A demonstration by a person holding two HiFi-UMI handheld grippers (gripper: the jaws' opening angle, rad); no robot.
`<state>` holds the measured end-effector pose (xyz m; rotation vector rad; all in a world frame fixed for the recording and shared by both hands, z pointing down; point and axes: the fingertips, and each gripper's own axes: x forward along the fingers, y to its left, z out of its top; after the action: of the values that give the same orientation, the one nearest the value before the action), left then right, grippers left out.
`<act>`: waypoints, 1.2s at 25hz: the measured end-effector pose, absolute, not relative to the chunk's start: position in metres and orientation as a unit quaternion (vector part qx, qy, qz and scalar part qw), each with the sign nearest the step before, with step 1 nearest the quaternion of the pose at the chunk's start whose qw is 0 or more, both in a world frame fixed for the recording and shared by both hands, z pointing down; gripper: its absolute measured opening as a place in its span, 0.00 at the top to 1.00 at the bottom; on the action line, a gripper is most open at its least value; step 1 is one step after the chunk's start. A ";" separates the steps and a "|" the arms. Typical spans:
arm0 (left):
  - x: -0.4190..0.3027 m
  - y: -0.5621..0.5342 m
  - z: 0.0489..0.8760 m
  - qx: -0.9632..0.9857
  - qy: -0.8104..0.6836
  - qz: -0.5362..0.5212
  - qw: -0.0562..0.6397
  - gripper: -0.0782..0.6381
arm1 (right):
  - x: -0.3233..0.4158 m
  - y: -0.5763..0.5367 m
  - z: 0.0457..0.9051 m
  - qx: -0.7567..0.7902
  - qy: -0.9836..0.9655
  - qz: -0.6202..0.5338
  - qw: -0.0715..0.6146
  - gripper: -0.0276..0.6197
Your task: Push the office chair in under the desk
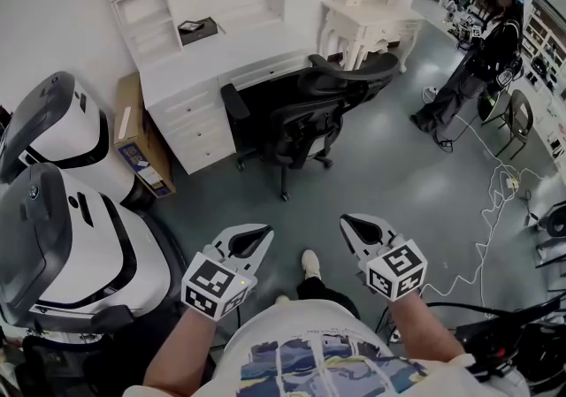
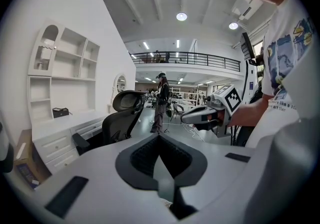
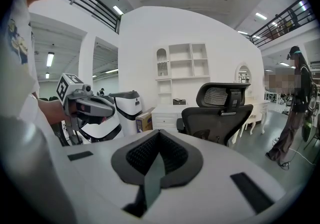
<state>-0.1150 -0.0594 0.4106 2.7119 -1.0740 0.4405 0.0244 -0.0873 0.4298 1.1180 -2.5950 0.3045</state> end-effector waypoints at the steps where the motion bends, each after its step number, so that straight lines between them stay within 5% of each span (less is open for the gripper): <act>1: -0.115 -0.059 0.411 0.915 -0.362 0.149 0.096 0.87 | 0.024 -0.087 0.430 0.389 -0.903 0.105 0.150 0.92; 30: -0.128 -0.042 0.421 0.915 -0.356 0.153 0.110 0.87 | -0.008 -0.075 0.434 0.366 -0.911 0.095 0.163 0.92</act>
<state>-0.1278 -0.0419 0.4210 2.6906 -1.0452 0.4489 -0.0076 -0.0745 0.4338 1.0438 -2.6004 0.2710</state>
